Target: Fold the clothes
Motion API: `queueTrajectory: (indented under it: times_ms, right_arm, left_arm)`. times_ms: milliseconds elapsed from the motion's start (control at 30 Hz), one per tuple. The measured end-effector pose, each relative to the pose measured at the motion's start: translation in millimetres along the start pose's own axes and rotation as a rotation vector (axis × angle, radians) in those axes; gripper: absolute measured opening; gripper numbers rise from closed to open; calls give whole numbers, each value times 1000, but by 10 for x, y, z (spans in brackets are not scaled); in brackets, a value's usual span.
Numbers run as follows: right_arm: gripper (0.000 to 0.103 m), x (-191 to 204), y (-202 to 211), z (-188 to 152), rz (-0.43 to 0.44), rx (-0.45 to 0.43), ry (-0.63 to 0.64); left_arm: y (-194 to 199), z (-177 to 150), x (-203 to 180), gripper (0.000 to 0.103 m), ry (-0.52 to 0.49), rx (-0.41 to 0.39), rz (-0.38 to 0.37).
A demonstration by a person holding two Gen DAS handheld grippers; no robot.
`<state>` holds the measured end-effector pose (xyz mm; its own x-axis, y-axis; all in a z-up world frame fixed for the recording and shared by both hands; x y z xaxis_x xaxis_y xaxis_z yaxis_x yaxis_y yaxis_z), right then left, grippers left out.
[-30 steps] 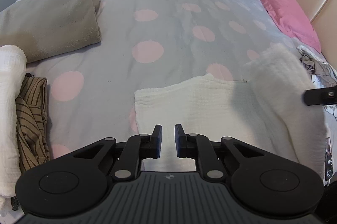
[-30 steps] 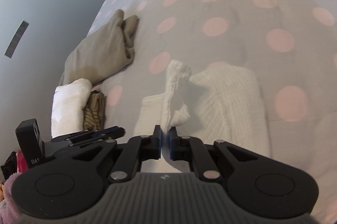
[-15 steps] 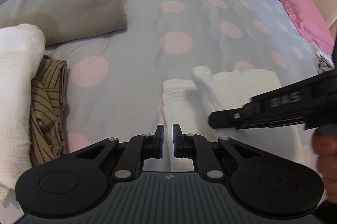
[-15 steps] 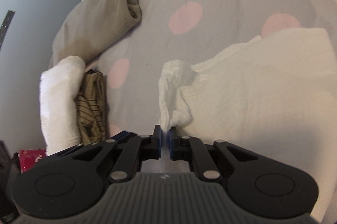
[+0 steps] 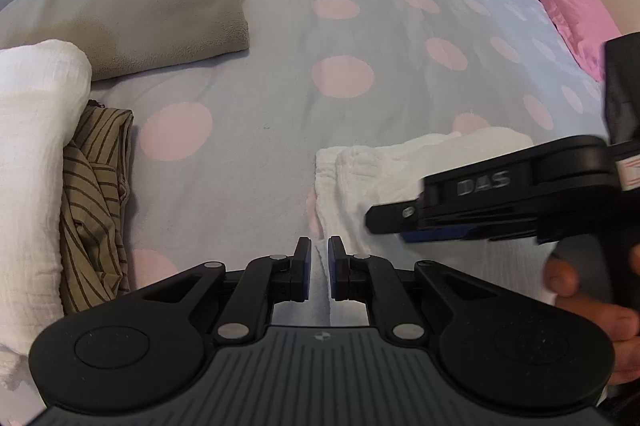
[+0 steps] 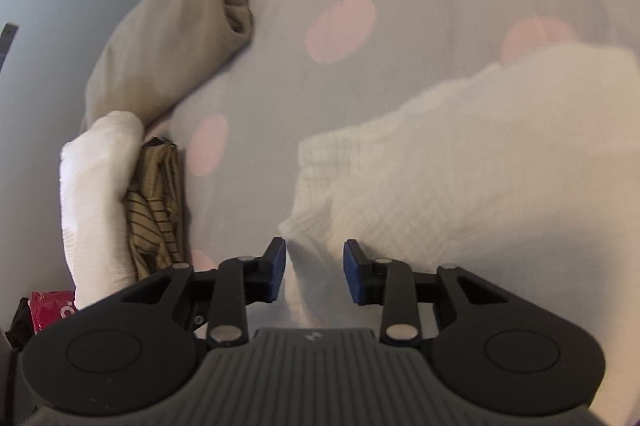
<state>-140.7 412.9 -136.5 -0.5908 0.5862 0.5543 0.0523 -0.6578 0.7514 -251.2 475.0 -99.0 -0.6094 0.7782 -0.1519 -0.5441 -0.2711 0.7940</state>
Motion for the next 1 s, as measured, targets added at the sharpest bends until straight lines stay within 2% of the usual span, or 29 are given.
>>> queueTrajectory:
  times_ms: [200,267,400,500,667,800,900,967,1000]
  right_arm:
    - [42,-4,703,81,25,-70,101]
    - [46,-97,918,6,16,-81,138]
    - [47,-395,1212,-271,-17,-76,136]
    - [49,-611,1373,-489,-18,-77,91]
    - [52,-837,1569,-809,-20,-100,48]
    - [52,-904,1555,-1027,-36,-86,50]
    - [52,-924,1484,-1101,-33,-77,40]
    - [50,-954,1436,-1117,-29,-81,18]
    - [45,-964,1422,-1120,-30,-87,9]
  left_arm:
    - [45,-26,22,7,85,4,-60]
    - [56,-26,-1,8,118,4,-84]
    - [49,-28,-76,17,168,12,-131]
    - [-19,-29,-187,23,136,20,-115]
    - [-168,-42,-258,26,119,58,-78]
    - [-274,-47,-301,33,95,77,-49]
    - [-355,-53,-335,34,74,91,-23]
    - [-406,-52,-357,34,60,99,-9]
    - [-424,-44,-367,34,54,99,-4]
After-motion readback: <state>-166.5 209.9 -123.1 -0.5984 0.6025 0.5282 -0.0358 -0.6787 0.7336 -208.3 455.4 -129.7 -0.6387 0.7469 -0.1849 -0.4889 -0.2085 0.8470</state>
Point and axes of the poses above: each gripper's, at about its wrist camera, not at the fingertips, and y roughly against the way its jaws point, x to its left, z to its top, the point moved 4 cm from there along -y, roughly the way its jaws point, and after that the axes turned 12 degrees about -x, right-handed, at the moved point
